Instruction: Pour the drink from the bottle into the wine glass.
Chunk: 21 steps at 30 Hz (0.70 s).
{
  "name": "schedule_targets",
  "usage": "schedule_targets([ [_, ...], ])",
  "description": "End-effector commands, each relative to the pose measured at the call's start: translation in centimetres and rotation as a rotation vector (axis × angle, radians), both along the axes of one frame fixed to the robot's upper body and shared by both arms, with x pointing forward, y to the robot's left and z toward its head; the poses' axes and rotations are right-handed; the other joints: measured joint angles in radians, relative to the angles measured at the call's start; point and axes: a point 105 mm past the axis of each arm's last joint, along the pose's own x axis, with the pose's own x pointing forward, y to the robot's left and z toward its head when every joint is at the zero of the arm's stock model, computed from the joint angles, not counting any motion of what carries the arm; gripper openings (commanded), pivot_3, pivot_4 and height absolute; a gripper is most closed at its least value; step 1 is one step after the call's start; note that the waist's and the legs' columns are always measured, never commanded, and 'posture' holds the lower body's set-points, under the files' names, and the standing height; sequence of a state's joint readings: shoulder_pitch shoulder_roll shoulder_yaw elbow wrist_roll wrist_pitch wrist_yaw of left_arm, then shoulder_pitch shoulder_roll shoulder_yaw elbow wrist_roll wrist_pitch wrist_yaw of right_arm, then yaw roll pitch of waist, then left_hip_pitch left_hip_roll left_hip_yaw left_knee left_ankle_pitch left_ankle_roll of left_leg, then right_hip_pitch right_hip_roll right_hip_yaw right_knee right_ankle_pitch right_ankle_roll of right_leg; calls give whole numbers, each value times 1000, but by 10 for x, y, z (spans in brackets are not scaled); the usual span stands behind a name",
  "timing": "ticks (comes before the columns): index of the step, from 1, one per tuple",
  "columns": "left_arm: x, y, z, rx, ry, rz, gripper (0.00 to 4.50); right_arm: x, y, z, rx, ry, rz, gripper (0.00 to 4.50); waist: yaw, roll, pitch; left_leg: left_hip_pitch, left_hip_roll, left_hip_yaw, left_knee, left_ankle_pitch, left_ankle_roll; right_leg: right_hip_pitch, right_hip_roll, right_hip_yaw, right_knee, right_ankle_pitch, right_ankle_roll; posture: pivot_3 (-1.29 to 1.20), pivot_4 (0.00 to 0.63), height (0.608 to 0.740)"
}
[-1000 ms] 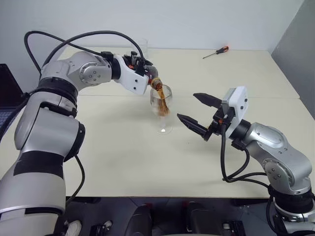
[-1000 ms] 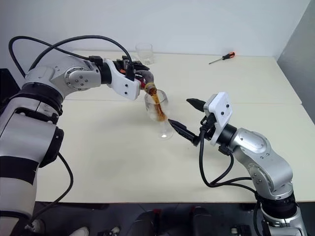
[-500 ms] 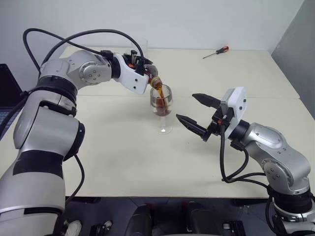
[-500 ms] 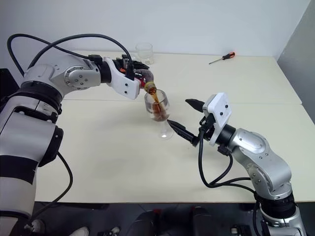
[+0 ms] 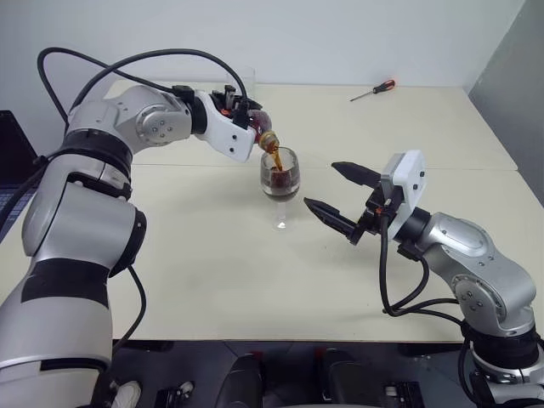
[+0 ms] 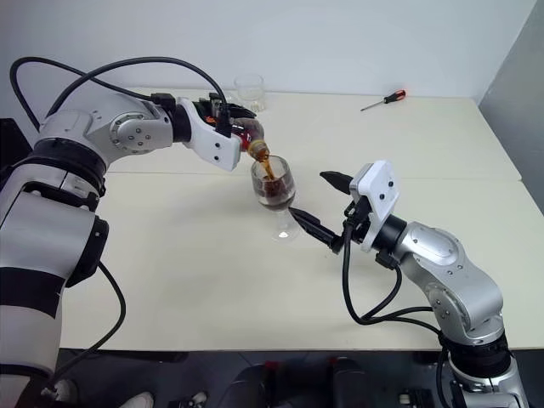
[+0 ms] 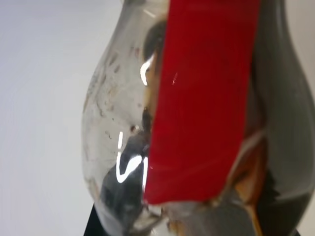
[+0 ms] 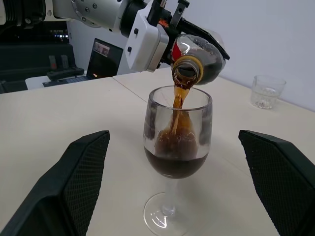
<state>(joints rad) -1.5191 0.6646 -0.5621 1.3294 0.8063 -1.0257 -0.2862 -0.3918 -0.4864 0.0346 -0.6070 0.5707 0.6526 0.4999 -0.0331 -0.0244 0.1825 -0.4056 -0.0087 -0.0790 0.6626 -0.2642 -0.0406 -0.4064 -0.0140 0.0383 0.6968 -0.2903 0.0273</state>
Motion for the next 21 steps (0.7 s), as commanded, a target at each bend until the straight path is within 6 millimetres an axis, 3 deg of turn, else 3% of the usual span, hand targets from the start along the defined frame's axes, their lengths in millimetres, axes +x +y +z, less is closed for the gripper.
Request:
schedule_targets([
  [1,-2,-2,29,-24,-81,-7,1283,-4,2,10,12,-45,11,4500,0,0,0,0,0,0,0,0,0,0,0,0,0,0,0,0,150,740],
  [10,-2,-2,30,-35,-81,-4,1283,-3,2,11,13,-47,12,4500,0,0,0,0,0,0,0,0,0,0,0,0,0,0,0,0,150,740],
  [21,-5,-8,26,-199,48,-29,1283,-2,2,11,12,-45,12,4500,-1,0,0,0,0,0,0,0,0,0,0,0,0,0,0,0,150,740],
])
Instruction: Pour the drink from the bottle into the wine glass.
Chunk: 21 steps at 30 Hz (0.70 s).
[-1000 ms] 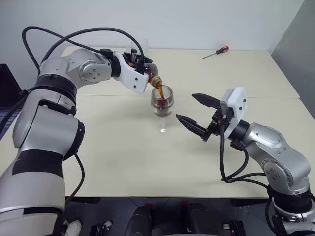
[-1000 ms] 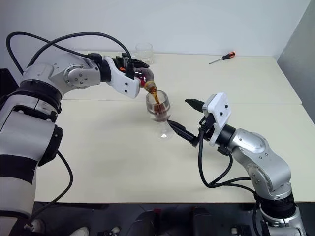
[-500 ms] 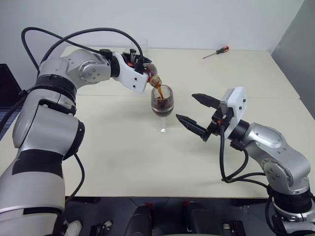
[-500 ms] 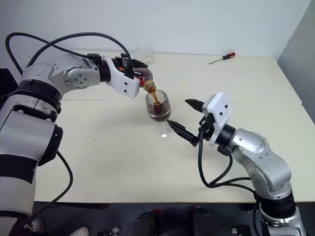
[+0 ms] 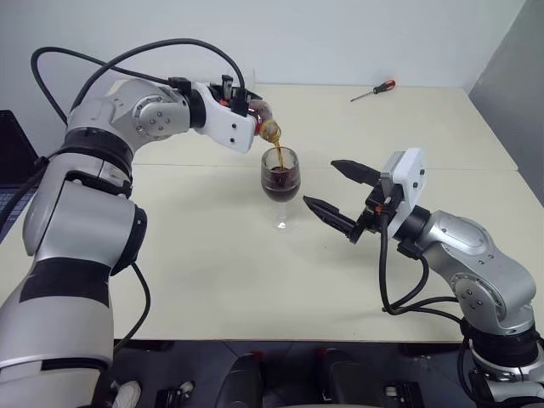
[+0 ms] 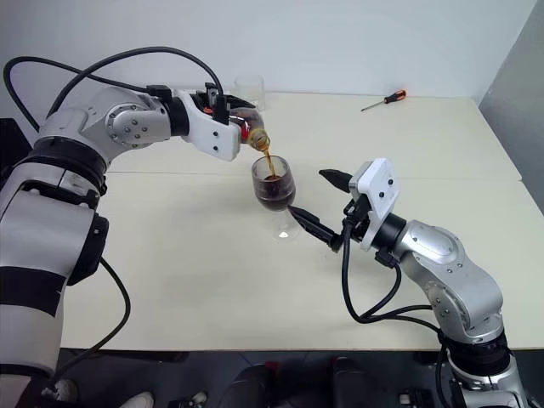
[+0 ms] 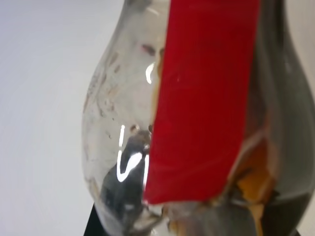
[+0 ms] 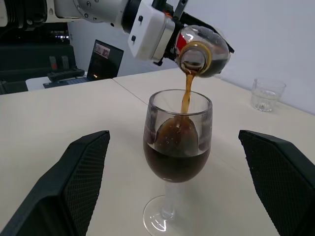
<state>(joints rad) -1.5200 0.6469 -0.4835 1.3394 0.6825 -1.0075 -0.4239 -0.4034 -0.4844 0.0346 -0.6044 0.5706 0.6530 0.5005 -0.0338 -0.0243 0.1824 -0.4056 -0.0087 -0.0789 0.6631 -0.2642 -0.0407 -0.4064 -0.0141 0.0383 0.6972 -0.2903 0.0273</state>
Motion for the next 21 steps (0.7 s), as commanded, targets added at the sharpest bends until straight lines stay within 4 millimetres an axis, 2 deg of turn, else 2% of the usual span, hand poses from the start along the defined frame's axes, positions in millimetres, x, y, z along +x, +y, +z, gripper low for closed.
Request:
schedule_targets([
  [1,-4,-5,14,-121,14,-36,1283,-3,1,8,11,-37,9,4500,0,0,0,0,0,0,0,0,0,0,0,0,0,0,0,0,150,740],
  [9,-9,-15,2,-378,237,-113,1283,-1,1,8,18,-33,1,4500,-2,0,0,0,0,0,1,0,0,0,0,0,0,0,0,0,150,740],
  [15,2,-11,8,-871,471,-123,1283,-4,3,9,33,-31,13,4500,-6,0,0,0,0,-1,2,0,0,0,0,0,1,0,0,0,150,740],
  [18,6,-3,8,-1062,536,-101,1283,-11,6,9,51,-28,57,4500,-10,0,0,0,0,-2,2,0,0,0,0,0,1,0,0,0,150,740],
  [21,8,7,4,-1177,559,-61,1283,-17,8,10,52,-32,91,4500,-17,0,0,0,1,-4,2,0,0,0,0,0,1,0,0,0,150,740],
])
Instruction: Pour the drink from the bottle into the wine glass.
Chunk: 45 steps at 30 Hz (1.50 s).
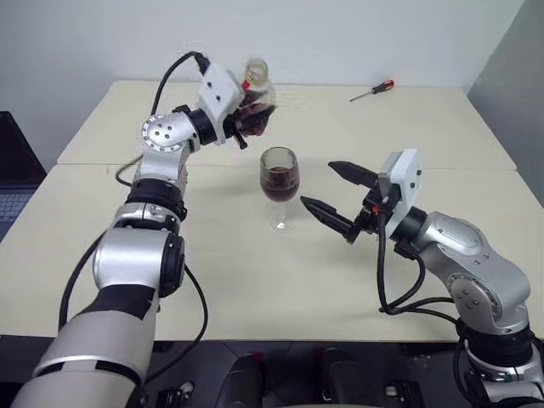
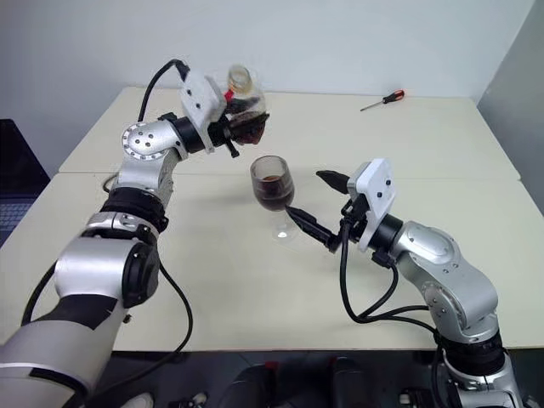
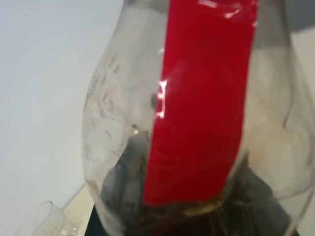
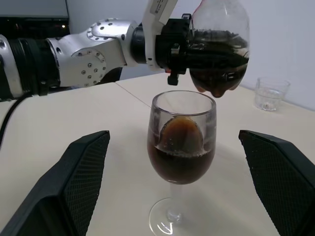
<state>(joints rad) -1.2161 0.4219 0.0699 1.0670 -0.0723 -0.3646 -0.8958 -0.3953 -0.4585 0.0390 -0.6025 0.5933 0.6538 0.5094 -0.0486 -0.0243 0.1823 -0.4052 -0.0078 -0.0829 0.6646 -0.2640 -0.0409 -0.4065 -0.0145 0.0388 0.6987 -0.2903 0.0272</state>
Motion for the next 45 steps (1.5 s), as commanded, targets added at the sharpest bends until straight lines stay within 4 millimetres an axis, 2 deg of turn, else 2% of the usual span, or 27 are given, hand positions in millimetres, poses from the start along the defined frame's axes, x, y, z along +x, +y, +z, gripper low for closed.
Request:
schedule_targets([
  [1,-3,13,16,-153,-2,61,1283,-17,3,11,17,-61,72,4500,-3,0,0,0,0,0,0,0,0,0,0,0,0,0,0,0,150,740],
  [6,-17,43,-17,-254,76,206,1283,-36,2,-1,-8,-78,144,4500,-5,0,0,1,1,-1,0,0,0,0,-4,1,0,0,0,0,150,740],
  [12,-48,76,-56,-342,165,371,1283,-44,-3,-11,47,-44,95,4500,0,0,-1,2,1,-1,0,0,0,1,-4,1,1,0,0,0,150,740],
  [22,-77,96,-83,-393,211,534,1283,-58,-6,-18,147,40,-36,4500,26,-5,-4,4,0,0,0,0,0,3,-5,2,0,0,0,0,150,740],
  [37,-78,113,-101,-393,225,581,1283,-62,-14,-21,157,77,-103,4500,24,-6,-6,5,1,1,-1,0,0,4,-4,2,0,0,0,0,150,740],
  [45,-65,128,-126,-409,278,599,1283,-56,-13,-22,143,77,-89,4500,24,-6,-6,5,0,0,-1,0,0,4,-4,2,0,0,0,0,150,740],
])
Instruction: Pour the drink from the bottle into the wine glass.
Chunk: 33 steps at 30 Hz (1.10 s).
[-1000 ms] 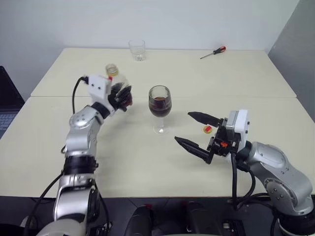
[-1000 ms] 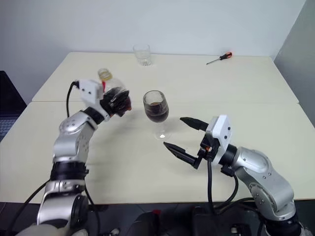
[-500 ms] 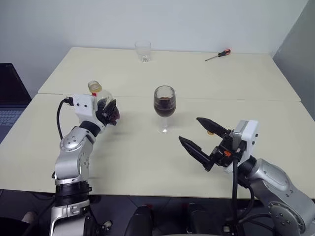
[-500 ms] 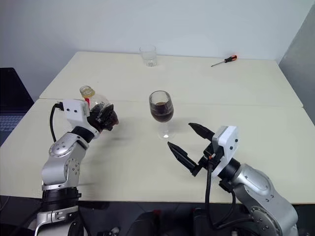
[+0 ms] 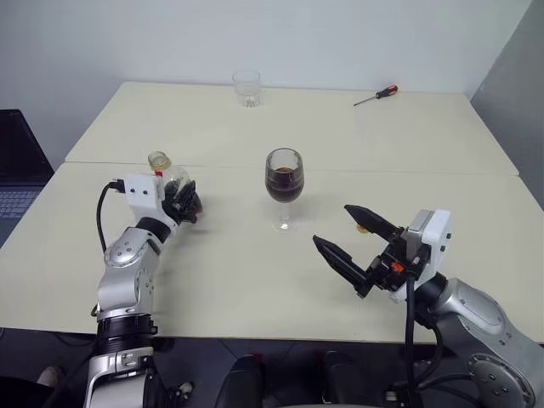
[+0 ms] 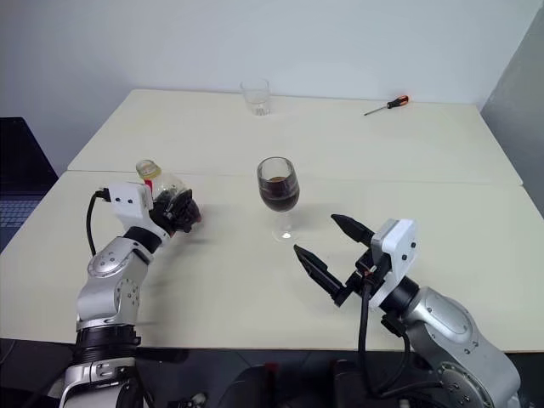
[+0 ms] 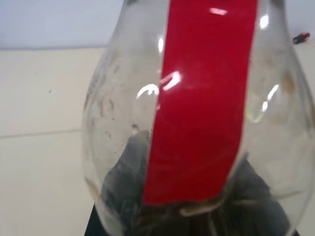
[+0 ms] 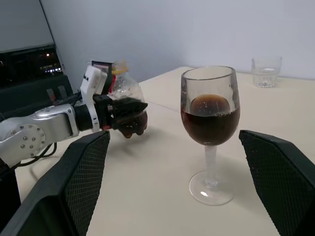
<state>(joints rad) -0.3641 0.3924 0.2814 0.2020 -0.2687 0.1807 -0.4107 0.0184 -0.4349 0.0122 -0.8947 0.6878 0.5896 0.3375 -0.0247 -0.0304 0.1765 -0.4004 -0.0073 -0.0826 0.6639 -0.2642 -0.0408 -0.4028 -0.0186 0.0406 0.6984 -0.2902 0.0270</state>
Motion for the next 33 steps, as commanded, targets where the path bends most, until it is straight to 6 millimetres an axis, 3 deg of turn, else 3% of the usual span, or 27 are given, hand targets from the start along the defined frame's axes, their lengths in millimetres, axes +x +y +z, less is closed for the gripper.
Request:
schedule_targets([
  [1,6,10,18,22,-77,10,1283,0,0,7,-3,-37,14,4500,0,0,0,0,0,0,0,0,0,0,0,0,0,0,0,0,150,740],
  [13,15,12,23,38,-106,2,1283,1,-1,7,-9,-41,22,4500,-1,-1,-1,0,0,0,0,0,0,0,0,0,0,0,0,0,150,740],
  [14,15,12,23,39,-106,2,1954,1,0,7,-8,-41,22,4500,-1,-1,-1,0,0,0,0,0,0,0,0,0,0,0,0,0,150,740],
  [22,16,13,23,32,-108,1,4422,2,0,6,-12,-43,22,4500,-1,-1,-1,0,0,0,0,0,0,0,0,0,0,0,0,0,150,740],
  [33,2,24,21,-10,-85,47,4489,3,-6,4,-35,-49,31,4500,-2,-1,-1,0,0,0,-1,0,0,0,0,0,0,0,0,0,150,740],
])
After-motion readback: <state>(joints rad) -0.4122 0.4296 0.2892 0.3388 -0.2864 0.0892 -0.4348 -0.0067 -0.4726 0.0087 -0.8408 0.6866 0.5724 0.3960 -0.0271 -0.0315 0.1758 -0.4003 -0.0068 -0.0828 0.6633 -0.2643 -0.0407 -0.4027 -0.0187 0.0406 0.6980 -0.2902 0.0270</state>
